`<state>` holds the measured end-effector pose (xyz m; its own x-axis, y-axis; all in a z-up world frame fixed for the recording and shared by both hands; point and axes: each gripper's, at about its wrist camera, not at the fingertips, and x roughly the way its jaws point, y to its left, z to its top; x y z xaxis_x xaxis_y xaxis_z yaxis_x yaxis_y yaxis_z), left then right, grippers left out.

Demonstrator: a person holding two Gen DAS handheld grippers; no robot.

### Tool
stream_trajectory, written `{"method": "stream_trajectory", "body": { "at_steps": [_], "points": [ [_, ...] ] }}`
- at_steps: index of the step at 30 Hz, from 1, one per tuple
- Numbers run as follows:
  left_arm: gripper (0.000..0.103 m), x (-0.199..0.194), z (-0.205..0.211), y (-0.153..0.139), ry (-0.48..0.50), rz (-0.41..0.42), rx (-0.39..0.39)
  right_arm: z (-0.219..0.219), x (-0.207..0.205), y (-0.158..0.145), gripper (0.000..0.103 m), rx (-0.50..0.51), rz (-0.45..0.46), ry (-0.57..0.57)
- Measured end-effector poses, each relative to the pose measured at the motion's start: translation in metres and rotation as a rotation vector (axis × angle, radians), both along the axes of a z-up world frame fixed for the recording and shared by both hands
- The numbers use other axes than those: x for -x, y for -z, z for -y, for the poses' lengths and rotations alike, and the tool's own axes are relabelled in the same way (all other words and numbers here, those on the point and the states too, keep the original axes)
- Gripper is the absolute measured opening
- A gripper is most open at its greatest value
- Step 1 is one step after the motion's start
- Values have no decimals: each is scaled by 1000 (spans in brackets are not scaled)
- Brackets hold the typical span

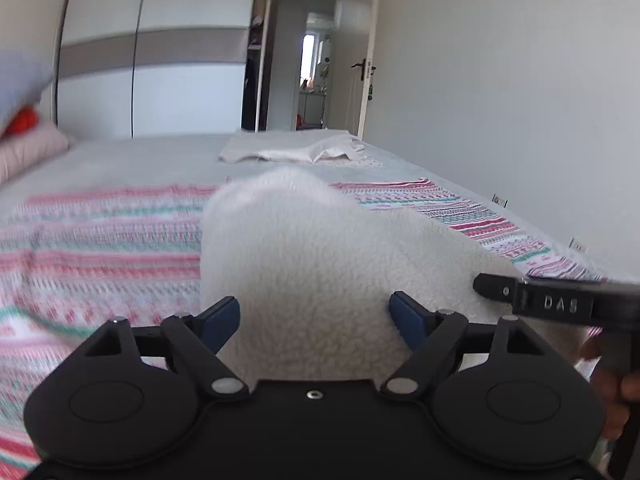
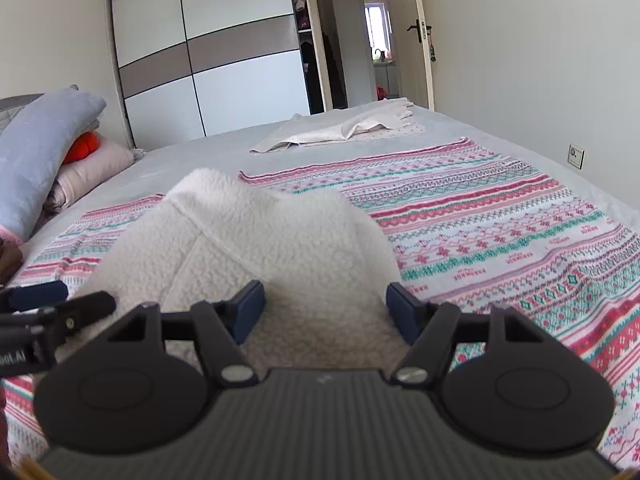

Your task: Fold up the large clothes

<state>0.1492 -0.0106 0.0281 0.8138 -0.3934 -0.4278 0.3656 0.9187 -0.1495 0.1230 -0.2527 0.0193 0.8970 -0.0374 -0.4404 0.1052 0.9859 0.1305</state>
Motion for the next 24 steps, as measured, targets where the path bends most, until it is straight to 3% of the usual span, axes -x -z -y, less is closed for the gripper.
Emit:
{"method": "stream_trajectory", "body": {
  "at_steps": [2, 6, 12, 15, 19, 24],
  "points": [
    [80, 2, -1, 9, -7, 6, 31, 3, 1, 5, 67, -25, 1, 5],
    [80, 10, 2, 18, -17, 45, 12, 6, -2, 15, 67, -55, -7, 16],
    [80, 17, -9, 2, -35, 3, 82, 7, 19, 0, 68, -42, -2, 5],
    [80, 35, -23, -9, -42, 33, 113, 21, 44, -9, 70, -63, 33, -14],
    [85, 65, -33, -2, 15, 81, 38, 49, 82, 0, 70, -107, 74, 30],
    [85, 75, -26, 33, 42, 54, -82, 52, 97, 29, 70, -52, 39, -10]
  ]
}}
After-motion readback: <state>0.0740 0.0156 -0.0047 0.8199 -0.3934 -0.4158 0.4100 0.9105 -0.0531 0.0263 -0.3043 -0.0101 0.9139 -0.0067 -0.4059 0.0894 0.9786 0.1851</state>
